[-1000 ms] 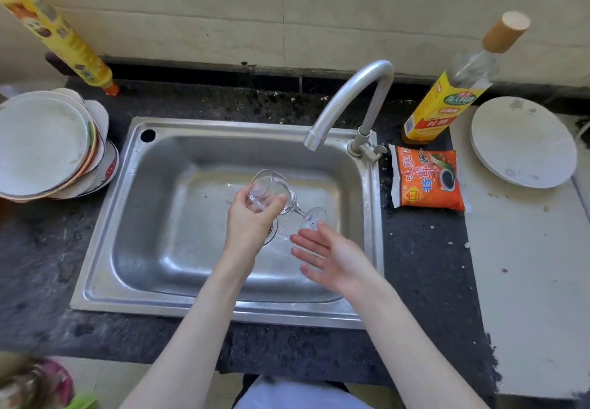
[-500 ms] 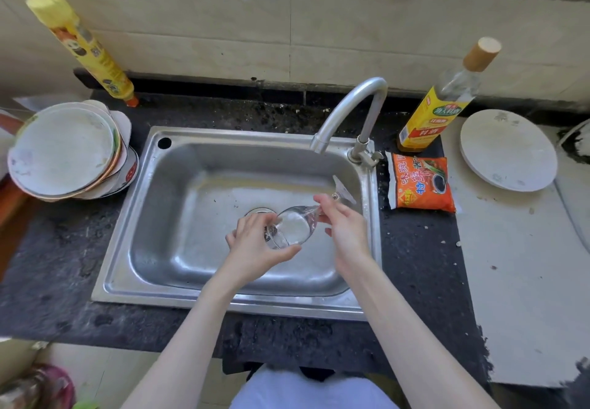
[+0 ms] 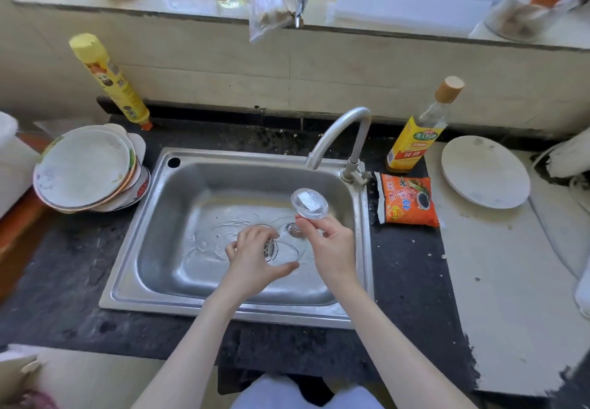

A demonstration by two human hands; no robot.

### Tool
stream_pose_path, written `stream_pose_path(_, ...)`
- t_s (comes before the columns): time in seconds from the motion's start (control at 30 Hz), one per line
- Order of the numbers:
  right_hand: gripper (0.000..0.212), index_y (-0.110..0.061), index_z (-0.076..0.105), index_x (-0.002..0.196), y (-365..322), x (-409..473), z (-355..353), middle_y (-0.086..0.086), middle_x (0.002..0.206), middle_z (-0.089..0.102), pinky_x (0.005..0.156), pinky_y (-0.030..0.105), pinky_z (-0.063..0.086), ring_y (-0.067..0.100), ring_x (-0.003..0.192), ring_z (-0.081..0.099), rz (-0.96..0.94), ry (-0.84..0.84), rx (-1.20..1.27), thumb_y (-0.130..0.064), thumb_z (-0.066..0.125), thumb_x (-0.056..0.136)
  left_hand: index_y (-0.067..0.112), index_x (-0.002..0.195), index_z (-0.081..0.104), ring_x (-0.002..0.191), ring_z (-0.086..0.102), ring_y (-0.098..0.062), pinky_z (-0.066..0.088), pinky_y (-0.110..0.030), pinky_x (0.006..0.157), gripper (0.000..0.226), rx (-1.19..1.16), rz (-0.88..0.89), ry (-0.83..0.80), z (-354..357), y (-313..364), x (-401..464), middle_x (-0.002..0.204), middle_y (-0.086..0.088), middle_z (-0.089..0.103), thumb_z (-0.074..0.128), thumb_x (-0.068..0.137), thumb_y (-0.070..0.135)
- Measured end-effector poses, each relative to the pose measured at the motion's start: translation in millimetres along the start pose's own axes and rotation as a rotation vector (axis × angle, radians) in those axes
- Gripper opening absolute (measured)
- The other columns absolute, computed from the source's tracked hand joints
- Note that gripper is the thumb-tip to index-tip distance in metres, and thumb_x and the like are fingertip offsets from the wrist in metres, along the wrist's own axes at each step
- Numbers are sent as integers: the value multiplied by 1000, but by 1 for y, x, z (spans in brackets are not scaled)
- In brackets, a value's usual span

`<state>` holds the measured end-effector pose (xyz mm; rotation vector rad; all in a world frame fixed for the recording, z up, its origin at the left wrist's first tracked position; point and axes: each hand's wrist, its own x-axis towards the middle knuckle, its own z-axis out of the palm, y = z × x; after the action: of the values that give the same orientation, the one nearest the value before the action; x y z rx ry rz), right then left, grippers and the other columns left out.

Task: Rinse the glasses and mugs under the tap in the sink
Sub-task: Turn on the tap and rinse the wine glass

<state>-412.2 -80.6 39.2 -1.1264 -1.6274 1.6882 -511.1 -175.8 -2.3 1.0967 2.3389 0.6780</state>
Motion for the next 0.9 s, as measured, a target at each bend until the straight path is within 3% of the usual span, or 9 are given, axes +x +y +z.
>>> stream_pose_path(0.17, 18, -27, 72, 73, -11, -10, -11, -15, 81, 67, 75, 9, 44, -11, 78, 60, 41, 38, 99, -12, 68, 82, 31, 115, 46, 108, 28, 0, 12, -20, 79, 81, -76, 28, 24, -12, 6, -5, 109, 18, 43, 42, 47, 75)
stream_pose_path(0.3, 10, -22, 72, 83, -25, -29, -29, -10, 85, 69, 71, 2, 43, -12, 76, 61, 88, 174, 216, -14, 68, 82, 38, 110, 43, 107, 29, 3, 13, -17, 80, 70, -108, 173, 8, -22, 22, -9, 110, 21, 43, 46, 49, 73)
stream_pose_path(0.4, 12, -15, 72, 92, -29, -50, -41, -5, 86, 72, 78, 15, 46, 3, 83, 64, 199, 356, 370, -16, 69, 81, 49, 101, 38, 110, 32, 4, 16, -22, 89, 54, -169, 312, -46, -25, 37, -15, 110, 26, 43, 50, 53, 71)
stream_pose_path(0.47, 15, -11, 72, 96, -29, -71, -51, 0, 86, 73, 74, 22, 46, 11, 82, 65, 276, 469, 562, -15, 68, 82, 53, 99, 37, 112, 34, 0, 23, -28, 95, 51, -215, 416, -103, -29, 51, -26, 107, 32, 40, 52, 54, 71)
stream_pose_path(0.57, 7, -17, 72, 85, -27, -104, -58, -6, 76, 71, 71, 26, 41, 11, 79, 63, 374, 521, 765, -17, 65, 84, 53, 99, 38, 110, 39, -3, 30, -38, 101, 48, -244, 545, -140, -34, 64, -42, 108, 27, 46, 53, 56, 70)
stream_pose_path(0.7, 9, -18, 69, 89, -16, -171, -68, -9, 78, 69, 69, 25, 35, 8, 81, 62, 309, 688, 899, -22, 62, 86, 44, 106, 42, 109, 39, -4, 25, -32, 95, 59, -174, 723, -256, -24, 82, -79, 106, 20, 49, 49, 55, 73)
stream_pose_path(0.9, 18, -15, 69, 100, -12, -295, -103, -5, 91, 68, 74, 27, 33, 8, 89, 62, 164, 1067, 852, -24, 61, 86, 32, 119, 48, 119, 36, -9, 16, -25, 88, 78, -4, 1015, -479, 23, 132, -160, 110, 22, 43, 37, 55, 76)
